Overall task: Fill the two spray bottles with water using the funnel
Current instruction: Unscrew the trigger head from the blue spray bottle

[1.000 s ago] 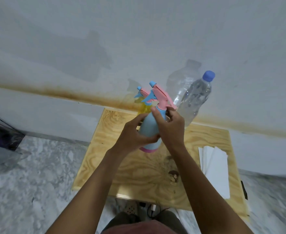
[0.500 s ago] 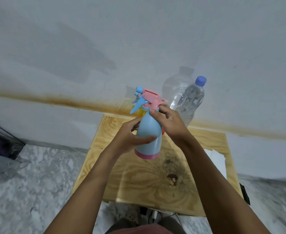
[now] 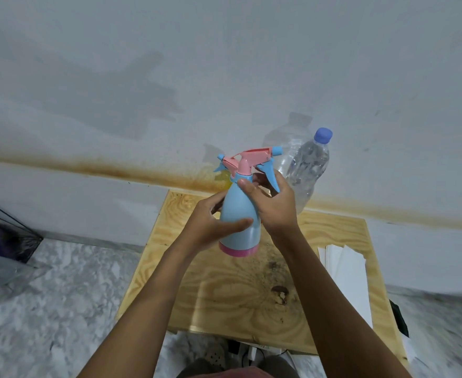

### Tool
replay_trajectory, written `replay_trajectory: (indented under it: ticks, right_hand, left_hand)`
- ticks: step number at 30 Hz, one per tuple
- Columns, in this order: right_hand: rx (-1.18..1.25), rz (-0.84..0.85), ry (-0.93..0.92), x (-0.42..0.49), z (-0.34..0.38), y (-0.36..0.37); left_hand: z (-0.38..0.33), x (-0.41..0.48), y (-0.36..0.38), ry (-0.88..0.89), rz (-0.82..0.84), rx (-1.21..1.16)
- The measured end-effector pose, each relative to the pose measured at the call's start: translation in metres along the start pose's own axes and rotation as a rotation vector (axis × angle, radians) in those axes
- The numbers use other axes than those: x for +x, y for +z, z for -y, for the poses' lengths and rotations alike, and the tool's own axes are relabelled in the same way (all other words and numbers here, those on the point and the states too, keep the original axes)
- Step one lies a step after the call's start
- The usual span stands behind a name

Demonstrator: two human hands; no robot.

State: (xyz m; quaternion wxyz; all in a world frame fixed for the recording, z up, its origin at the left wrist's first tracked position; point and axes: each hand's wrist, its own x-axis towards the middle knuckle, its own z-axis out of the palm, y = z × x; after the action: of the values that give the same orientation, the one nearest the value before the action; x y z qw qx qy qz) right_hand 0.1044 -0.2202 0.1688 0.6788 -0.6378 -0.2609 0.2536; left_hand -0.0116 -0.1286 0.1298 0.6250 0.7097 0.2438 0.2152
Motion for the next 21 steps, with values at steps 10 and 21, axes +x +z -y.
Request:
replay_trajectory:
  ticks: [10,21]
  right_hand:
    - [0.241,-0.007,0.207,0.002,-0.005,0.006]
    - [0.003,-0.044,0.048,0.006,0.000,0.012]
  left_hand:
    - [-0.002,0.003,0.001,0.007,-0.041,0.005]
    - [-0.001,0.006,0.001,0.030,-0.058,0.011]
